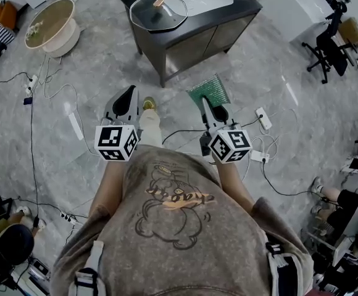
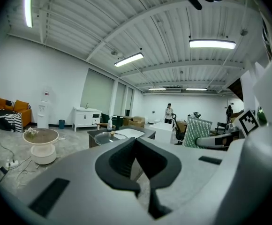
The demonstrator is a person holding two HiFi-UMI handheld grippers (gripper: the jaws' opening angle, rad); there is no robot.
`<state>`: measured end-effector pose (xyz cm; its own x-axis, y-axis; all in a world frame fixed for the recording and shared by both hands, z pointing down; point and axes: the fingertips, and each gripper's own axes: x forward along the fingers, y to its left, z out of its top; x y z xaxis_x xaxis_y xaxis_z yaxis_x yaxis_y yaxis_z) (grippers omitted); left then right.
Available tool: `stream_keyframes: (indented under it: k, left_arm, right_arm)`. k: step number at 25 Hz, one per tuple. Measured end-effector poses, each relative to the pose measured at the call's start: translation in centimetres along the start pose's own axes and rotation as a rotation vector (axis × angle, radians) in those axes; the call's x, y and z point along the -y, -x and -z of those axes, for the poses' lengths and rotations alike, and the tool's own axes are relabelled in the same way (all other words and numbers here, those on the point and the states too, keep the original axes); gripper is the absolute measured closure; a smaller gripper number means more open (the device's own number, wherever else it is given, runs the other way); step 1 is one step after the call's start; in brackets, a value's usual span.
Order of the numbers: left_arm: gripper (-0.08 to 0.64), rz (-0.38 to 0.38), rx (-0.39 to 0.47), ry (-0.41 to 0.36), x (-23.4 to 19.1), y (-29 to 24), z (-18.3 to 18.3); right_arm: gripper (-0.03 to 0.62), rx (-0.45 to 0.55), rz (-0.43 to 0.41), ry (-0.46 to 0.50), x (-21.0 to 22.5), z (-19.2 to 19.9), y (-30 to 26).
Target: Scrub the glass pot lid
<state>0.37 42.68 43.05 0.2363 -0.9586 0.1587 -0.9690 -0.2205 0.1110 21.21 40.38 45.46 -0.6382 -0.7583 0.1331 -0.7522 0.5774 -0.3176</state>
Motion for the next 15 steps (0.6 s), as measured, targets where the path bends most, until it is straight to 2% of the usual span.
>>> stream_keyframes:
  k: [7, 15]
  left_arm:
    - [0.551, 0.011, -0.01, 0.011, -4.4, -8.2, -0.8]
    - [0.551, 0.035, -0.041, 0.009, -11.2, -18.3, -4.0]
  right_arm:
    - [0.502, -0.012, 0.011, -0.004, 3.5, -1.2, -8.1]
    - [0.502, -0.039, 0.015, -0.01, 5.8, -4.2, -19.6]
